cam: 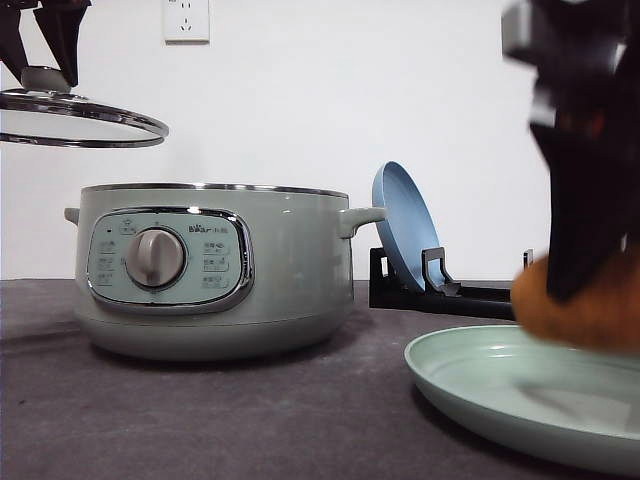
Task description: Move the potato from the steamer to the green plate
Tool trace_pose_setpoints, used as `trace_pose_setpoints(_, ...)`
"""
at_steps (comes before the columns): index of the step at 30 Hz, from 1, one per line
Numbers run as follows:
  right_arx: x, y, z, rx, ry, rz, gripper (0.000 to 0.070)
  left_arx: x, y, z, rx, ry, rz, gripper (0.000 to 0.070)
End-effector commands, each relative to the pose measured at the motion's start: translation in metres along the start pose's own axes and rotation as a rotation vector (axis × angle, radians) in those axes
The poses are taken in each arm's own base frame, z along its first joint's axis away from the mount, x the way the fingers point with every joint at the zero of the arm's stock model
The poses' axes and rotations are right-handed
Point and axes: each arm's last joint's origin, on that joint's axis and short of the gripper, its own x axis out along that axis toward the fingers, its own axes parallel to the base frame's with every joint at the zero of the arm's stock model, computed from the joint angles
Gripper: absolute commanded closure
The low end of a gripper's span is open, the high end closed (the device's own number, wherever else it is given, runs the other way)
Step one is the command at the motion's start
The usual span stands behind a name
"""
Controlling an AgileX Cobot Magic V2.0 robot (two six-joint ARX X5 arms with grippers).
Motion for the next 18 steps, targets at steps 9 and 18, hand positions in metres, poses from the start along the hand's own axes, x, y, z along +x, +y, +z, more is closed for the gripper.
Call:
trace_pose_setpoints(9,0.024,-0.013,-0.004,0.045,-0.016,-0.028,0.0429,-0.011,0.0,0.008,-0.004,-0.08,0.001,0.07)
trace_pose_setpoints(18,0.037,-0.022,0.005,0.023,-0.027,0.003,0.0429,-0.011,0.0,0.008,-0.005,-0.08,0.001,0.07)
